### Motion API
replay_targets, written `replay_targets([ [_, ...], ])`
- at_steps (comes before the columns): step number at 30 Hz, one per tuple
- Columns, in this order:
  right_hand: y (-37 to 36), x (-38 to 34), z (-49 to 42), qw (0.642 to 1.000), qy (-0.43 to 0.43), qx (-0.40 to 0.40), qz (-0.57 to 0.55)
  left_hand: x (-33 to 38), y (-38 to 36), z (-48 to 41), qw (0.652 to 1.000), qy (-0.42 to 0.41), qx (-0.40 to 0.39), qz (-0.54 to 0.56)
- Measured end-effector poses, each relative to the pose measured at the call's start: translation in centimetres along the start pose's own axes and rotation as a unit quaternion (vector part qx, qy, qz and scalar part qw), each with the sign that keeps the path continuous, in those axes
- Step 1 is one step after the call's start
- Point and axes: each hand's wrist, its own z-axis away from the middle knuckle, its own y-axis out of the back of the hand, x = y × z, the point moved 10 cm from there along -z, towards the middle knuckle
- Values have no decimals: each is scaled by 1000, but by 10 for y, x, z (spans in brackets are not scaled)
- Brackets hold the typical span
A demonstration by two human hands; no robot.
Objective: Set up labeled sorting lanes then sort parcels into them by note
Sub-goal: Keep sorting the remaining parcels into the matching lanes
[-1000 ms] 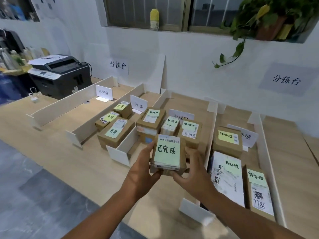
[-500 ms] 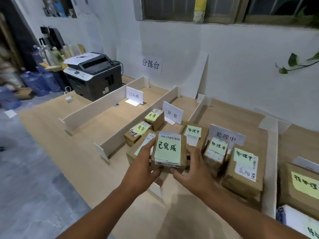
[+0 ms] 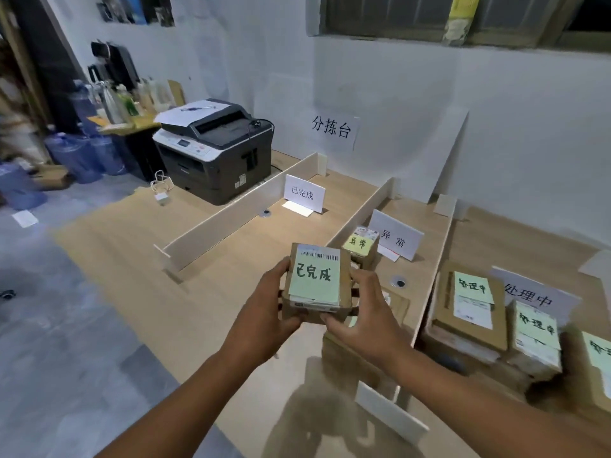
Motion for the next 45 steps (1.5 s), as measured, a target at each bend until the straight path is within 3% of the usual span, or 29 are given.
replay_targets([
  [10, -92, -24, -96, 997, -50, 63, 20, -94, 73, -103, 996, -38, -79, 16],
  [24, -196, 82, -288, 986, -133, 98, 26, -217, 69, -318, 987, -28, -160, -5],
  [33, -247, 175, -395, 970, -211, 105, 61, -298, 23, -450, 974, -6, -228, -8],
  [39, -289, 238, -441, 961, -253, 94, 63, -350, -8, -504, 968, 51, -244, 26],
  [45, -304, 269, -443, 947, -268, 136, 113, -390, -48, -514, 944, 174, -227, 163],
])
